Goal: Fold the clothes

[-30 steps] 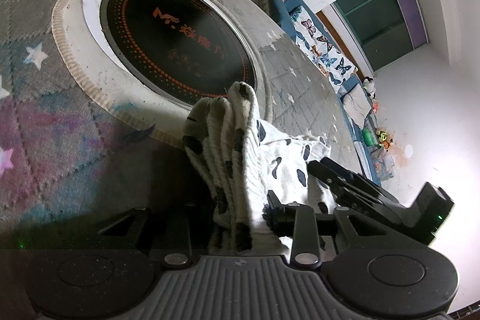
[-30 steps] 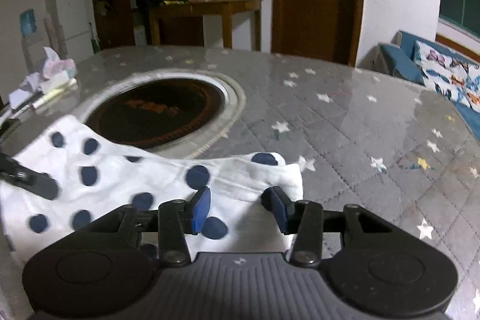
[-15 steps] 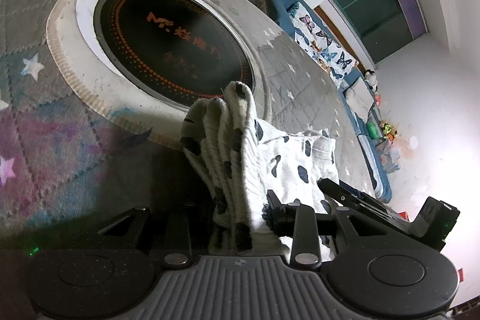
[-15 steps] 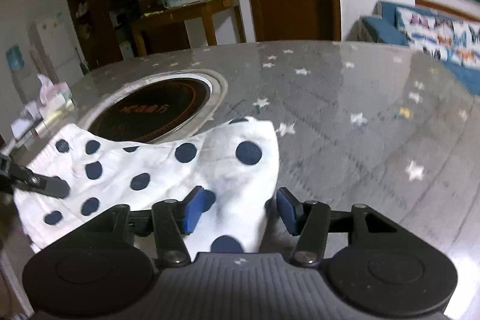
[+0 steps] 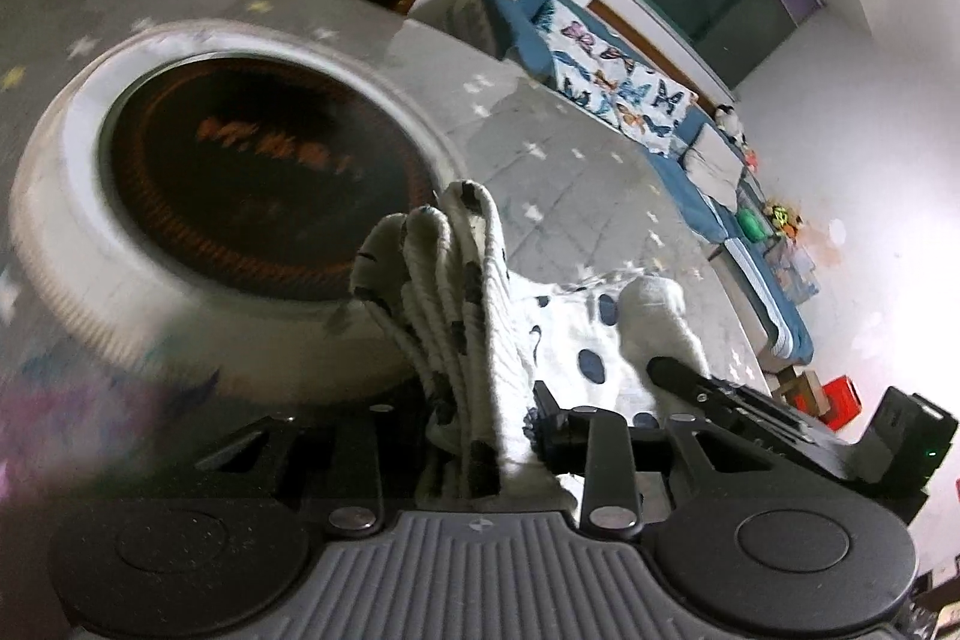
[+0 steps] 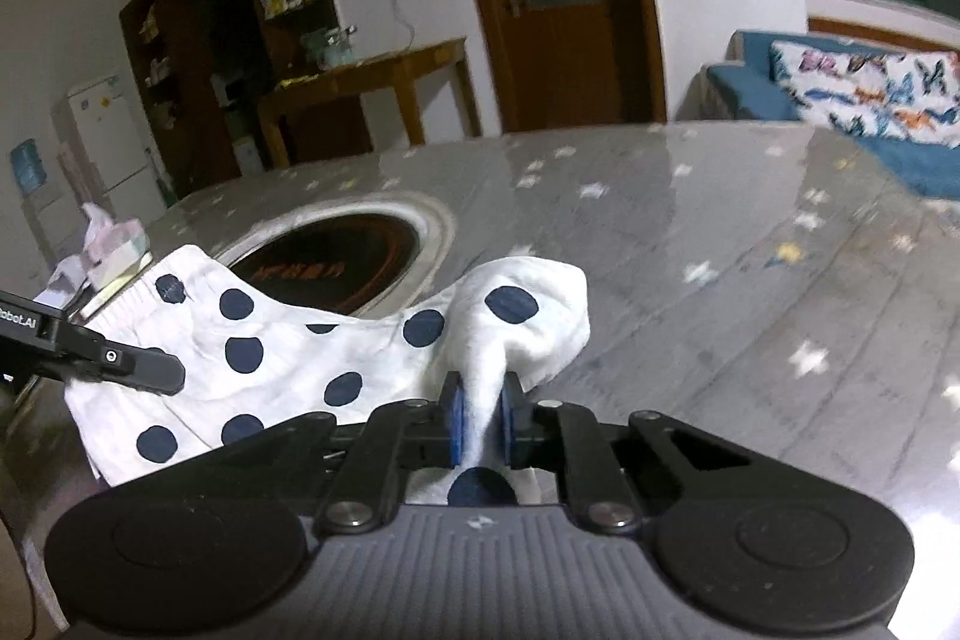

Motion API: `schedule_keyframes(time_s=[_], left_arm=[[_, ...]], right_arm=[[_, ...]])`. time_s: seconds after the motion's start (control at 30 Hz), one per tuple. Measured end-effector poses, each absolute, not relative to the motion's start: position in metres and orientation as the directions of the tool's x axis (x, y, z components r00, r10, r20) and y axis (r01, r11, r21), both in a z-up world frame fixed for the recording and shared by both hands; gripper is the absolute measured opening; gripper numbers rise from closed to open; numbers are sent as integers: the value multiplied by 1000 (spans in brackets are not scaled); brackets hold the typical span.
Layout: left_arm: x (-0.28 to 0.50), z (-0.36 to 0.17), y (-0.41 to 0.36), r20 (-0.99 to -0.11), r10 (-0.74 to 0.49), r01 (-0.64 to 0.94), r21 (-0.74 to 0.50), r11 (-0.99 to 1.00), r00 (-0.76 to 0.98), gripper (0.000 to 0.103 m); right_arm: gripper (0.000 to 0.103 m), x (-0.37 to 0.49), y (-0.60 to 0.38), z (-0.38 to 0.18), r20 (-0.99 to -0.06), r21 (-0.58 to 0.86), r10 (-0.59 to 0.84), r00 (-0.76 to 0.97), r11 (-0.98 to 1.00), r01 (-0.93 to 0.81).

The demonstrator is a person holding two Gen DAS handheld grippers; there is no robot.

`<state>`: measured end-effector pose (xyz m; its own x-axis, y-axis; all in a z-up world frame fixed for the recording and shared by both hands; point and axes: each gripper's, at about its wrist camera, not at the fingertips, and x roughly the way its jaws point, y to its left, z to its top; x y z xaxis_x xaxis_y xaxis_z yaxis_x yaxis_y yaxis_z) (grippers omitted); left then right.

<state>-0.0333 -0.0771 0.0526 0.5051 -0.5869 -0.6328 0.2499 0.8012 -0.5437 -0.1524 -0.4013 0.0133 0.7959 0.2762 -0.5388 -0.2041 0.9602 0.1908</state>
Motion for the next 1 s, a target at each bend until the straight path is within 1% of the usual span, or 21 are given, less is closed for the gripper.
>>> schedule_keyframes(time_s=[0.2, 0.5, 0.77, 0.87, 0.9, 0.93, 0.97, 1.0], left_arm=[[-6, 60, -115, -624, -599, 303, -521, 798, 502, 34], [29, 58, -161, -639, -596, 348, -485, 803, 485, 34], [47, 44, -188, -666, -573, 355, -450, 819, 478, 35], [52, 39, -196, -677, -561, 356, -435, 827, 477, 39], [53, 37, -195, -683, -552, 352, -427, 833, 478, 40], [53, 37, -194, -687, -544, 349, -419, 838, 481, 45], [53, 38, -192, -689, -538, 347, -412, 842, 486, 50], [53, 39, -191, -691, -531, 346, -405, 846, 491, 51]], right_arm=[[11, -139, -425, 35, -511, 141, 200, 836, 979, -149], [11, -108, -464, 45, -522, 90, 103, 847, 994, -65], [11, -83, -488, 29, -552, 76, 50, 832, 997, -9], [12, -75, -490, 15, -580, 75, 50, 813, 997, -8], [15, -71, -489, 10, -593, 68, 46, 804, 998, -7], [19, -68, -489, 6, -605, 64, 40, 795, 998, -2], [20, -66, -490, 3, -617, 61, 34, 786, 998, 4], [25, -65, -491, 1, -621, 60, 32, 783, 998, 7]])
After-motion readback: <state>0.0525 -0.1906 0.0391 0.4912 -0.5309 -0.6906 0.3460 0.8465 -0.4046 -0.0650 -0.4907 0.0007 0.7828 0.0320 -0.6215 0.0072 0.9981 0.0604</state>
